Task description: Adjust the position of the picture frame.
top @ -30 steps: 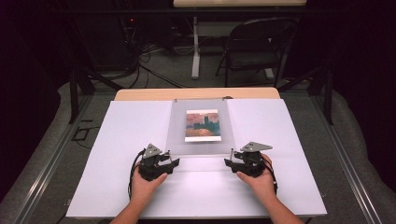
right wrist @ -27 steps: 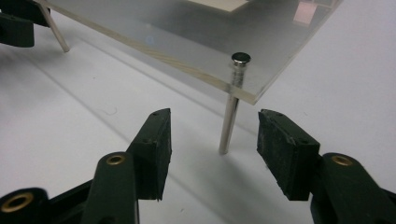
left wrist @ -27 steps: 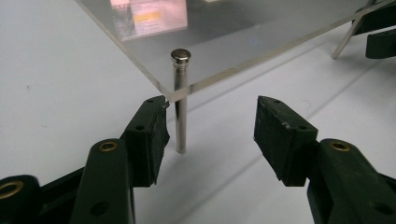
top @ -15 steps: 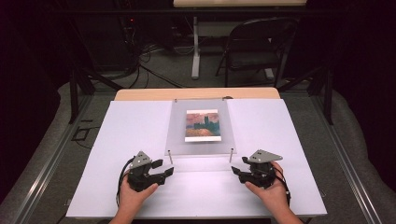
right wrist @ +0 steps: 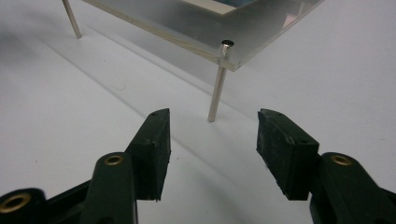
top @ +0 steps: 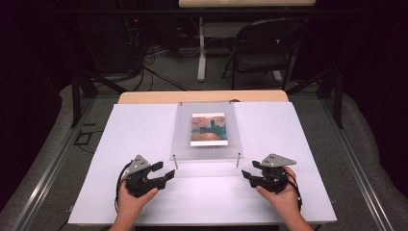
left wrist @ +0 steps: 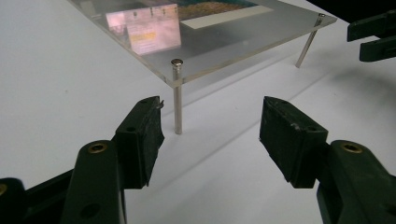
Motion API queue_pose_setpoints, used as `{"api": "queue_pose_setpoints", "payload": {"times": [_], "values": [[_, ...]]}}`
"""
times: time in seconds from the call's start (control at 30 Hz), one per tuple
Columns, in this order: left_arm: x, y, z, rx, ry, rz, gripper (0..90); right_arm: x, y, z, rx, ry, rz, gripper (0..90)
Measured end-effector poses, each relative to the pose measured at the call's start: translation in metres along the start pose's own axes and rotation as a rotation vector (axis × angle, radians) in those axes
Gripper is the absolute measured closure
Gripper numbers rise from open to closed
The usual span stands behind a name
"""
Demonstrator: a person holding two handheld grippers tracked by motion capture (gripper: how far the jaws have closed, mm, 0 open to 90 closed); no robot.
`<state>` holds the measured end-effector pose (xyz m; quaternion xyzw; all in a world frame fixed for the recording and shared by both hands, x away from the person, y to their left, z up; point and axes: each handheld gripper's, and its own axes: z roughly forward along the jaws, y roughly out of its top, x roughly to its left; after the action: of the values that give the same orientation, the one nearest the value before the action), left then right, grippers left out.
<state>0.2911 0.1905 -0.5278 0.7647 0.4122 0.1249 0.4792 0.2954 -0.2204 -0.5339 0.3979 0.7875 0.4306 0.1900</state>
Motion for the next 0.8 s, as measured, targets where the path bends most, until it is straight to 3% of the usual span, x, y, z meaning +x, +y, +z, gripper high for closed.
{"api": "queue_pose_setpoints", "payload": {"times": [0.2,0.33,0.37,0.5,0.6,0.67,0.8], "values": [[0.001,0.005,-0.008,-0.042,0.000,0.023,38.5,-0.004,0.003,-0.004,-0.016,-0.011,0.022,40.4],[0.003,0.012,-0.013,-0.070,0.006,0.020,38.5,-0.007,0.007,-0.008,-0.029,-0.009,0.033,40.5],[0.006,0.018,-0.015,-0.082,0.012,0.004,38.4,-0.009,0.010,-0.010,-0.025,-0.003,0.038,40.5],[0.011,0.027,-0.016,-0.069,-0.003,-0.025,38.0,-0.014,0.020,-0.013,-0.016,0.005,0.039,40.9],[0.016,0.037,-0.013,-0.042,-0.013,-0.015,34.5,-0.020,0.030,-0.013,-0.003,0.002,0.020,41.5],[0.025,0.046,-0.009,-0.051,-0.057,-0.032,34.9,-0.023,0.038,-0.013,-0.001,0.005,0.017,41.5],[0.033,0.060,-0.002,-0.056,-0.047,-0.017,39.1,-0.033,0.052,-0.011,-0.018,0.001,0.032,40.5]]}}
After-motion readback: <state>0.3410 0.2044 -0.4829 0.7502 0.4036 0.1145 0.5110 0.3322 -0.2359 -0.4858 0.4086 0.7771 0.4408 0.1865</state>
